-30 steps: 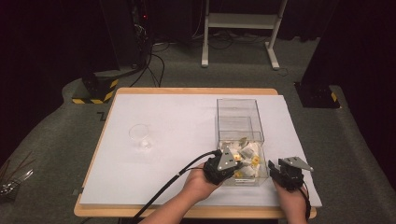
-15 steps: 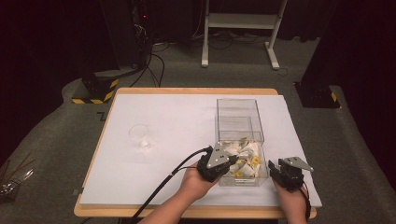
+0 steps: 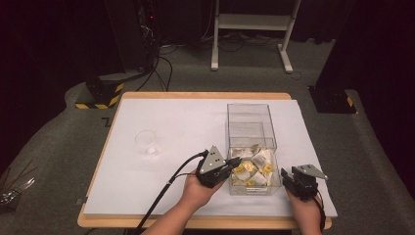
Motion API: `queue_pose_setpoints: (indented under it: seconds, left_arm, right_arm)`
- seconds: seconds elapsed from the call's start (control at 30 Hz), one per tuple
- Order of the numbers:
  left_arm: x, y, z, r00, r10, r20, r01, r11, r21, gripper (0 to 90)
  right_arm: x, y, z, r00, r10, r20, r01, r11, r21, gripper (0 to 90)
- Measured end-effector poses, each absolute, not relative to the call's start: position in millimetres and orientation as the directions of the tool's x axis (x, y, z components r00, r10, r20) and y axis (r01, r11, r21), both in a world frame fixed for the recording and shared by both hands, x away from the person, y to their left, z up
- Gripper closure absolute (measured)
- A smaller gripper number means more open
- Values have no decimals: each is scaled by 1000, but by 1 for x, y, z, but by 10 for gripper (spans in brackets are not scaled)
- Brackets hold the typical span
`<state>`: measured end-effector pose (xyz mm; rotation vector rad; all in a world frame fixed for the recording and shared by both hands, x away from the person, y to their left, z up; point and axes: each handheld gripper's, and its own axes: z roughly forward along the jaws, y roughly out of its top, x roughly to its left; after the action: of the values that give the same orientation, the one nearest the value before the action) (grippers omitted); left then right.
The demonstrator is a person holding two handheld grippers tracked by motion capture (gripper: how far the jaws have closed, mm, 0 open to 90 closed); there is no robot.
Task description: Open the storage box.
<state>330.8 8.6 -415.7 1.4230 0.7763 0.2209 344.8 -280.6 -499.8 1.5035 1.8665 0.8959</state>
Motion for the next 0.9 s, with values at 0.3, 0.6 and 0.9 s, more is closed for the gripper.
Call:
queue_pose_setpoints:
  seconds: [0.3,0.6,0.9]
  left_arm:
    - [332,22,-402,728,570,-382,293,246,924,900]
    - [334,30,-385,722,561,-404,269,311,912,900]
    - [330,33,-368,737,548,-395,233,344,910,900]
  right_arm:
    - [345,-280,-500,-200,979,-27,595,143,791,565]
    - [345,-280,-500,-201,979,-27,595,144,791,565]
    - [345,-280,-500,-202,979,-26,594,144,791,565]
